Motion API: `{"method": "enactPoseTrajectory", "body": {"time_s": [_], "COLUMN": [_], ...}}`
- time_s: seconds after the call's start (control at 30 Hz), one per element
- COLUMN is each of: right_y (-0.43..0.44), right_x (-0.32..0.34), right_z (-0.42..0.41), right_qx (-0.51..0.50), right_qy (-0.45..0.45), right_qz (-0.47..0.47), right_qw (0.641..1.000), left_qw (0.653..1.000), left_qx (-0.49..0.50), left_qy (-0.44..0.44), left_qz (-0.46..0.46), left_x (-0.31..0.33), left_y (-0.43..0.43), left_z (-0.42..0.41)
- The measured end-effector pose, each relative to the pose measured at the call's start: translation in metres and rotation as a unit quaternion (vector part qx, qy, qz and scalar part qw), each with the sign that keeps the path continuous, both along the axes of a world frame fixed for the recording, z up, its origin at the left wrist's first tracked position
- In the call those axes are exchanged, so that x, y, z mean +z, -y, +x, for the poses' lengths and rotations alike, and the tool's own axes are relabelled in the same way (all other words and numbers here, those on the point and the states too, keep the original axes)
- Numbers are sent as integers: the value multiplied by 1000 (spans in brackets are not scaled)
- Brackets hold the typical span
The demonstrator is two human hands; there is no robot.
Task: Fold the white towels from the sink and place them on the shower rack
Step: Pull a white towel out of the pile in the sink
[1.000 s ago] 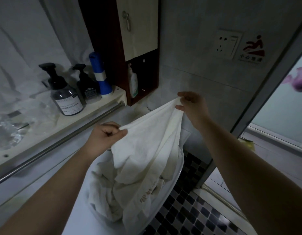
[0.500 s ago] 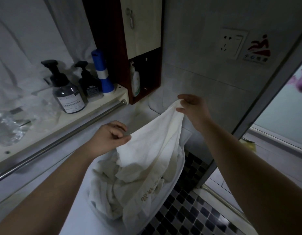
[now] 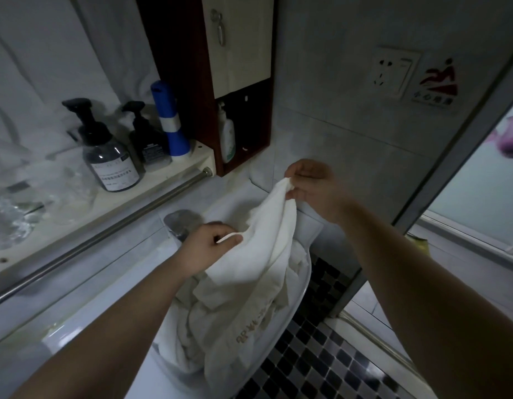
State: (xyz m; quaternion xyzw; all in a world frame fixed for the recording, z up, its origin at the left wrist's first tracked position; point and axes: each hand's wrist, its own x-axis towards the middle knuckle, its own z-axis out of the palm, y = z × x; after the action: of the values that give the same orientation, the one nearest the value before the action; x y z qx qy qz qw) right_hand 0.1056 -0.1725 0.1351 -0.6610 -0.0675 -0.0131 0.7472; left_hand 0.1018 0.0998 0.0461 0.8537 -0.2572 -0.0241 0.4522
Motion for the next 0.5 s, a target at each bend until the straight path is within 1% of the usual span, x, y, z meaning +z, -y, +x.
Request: {"method": "enactPoseTrajectory", "body": {"time_s": [0.07, 0.13, 0.23, 0.33, 0.4, 0.5], "right_y": [0, 1, 4, 7, 10, 16], "right_x": [6, 12, 20, 23, 22, 19], "right_z": [-4, -10, -17, -20, -21, -20], "right_qx": [42, 94, 181, 250, 259, 237], "right_qy": [-7, -23, -59, -79, -83, -83], "right_qz": [16, 39, 42, 45, 65, 104], "right_qw": [999, 995, 981, 964, 960, 963], "left_qw": [999, 999, 996, 986, 979, 977], "left_qx": [20, -3, -76, -126, -131, -137], "left_qy": [35, 32, -21, -86, -129, -132], "left_qz": [-26, -27, -46, -68, -86, -101], "left_x": [2, 9, 30, 44, 46, 48], "left_y": [5, 9, 16, 27, 33, 34], "left_z": [2, 4, 3, -1, -5, -6]}}
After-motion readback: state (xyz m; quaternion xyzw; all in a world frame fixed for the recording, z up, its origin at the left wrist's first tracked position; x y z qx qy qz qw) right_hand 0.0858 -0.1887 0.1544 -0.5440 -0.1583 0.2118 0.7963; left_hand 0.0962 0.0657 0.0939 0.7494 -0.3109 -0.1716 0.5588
